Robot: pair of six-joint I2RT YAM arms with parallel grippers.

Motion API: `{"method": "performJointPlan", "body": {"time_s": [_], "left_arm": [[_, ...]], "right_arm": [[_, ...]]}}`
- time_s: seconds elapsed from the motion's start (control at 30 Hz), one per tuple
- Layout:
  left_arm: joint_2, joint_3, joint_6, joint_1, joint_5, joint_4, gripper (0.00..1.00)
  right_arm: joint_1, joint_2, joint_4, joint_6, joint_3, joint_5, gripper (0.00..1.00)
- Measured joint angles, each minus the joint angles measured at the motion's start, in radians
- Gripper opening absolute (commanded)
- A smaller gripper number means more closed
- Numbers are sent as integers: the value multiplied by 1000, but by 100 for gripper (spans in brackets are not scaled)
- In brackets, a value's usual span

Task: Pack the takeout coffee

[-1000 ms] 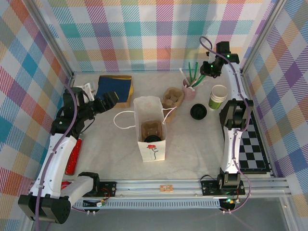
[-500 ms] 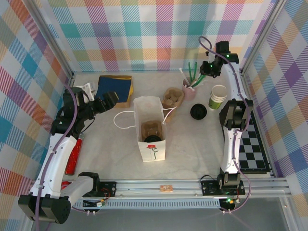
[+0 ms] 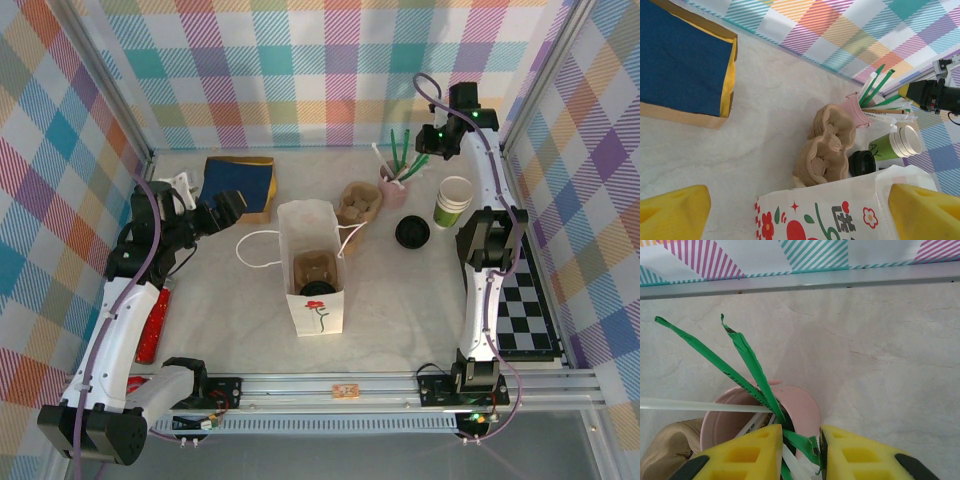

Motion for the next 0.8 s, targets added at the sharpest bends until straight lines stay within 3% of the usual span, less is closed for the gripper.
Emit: {"method": "performJointPlan", "body": {"time_s": [0.33,0.57,0.8], "left_arm": [[0,0,7,0,0,0,92],[0,0,14,0,0,-1,91],[-9,0,19,0,-5,-8,92]], "right_arm": [[0,0,-7,-13,58,6,15],[0,0,-8,-14,58,19,36],[0,0,-7,-16,58,33,40]]}}
